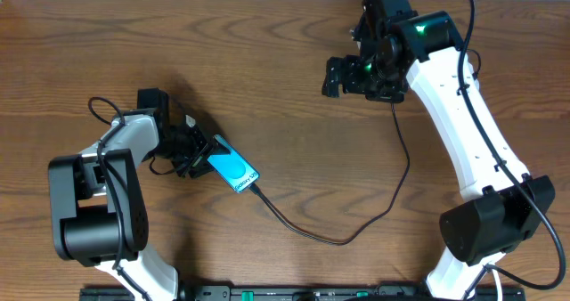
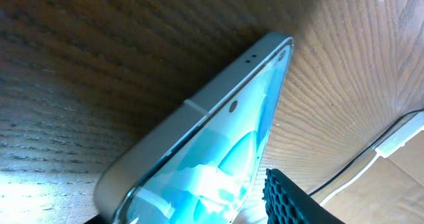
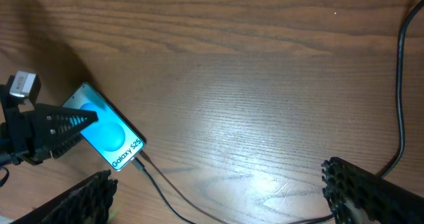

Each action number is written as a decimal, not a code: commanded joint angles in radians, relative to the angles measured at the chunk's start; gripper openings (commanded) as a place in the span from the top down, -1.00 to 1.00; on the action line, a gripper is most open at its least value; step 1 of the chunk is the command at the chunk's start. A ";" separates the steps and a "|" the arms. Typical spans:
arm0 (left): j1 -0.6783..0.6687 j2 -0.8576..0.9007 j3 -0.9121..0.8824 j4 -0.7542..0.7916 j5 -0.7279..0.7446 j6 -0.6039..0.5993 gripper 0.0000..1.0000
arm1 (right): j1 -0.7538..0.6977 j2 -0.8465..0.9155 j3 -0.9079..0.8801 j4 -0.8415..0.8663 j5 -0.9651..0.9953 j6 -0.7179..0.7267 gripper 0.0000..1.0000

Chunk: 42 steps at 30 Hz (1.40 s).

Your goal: Plug charger to phone and switch on socket

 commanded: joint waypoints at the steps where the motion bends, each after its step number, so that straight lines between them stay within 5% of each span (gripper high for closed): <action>1: 0.003 0.033 -0.013 0.027 -0.213 -0.015 0.01 | 0.009 -0.028 0.006 0.000 -0.006 0.013 -0.98; 42: 0.003 0.033 -0.013 0.026 -0.344 -0.076 0.02 | 0.009 -0.028 0.006 -0.001 -0.006 0.013 -0.99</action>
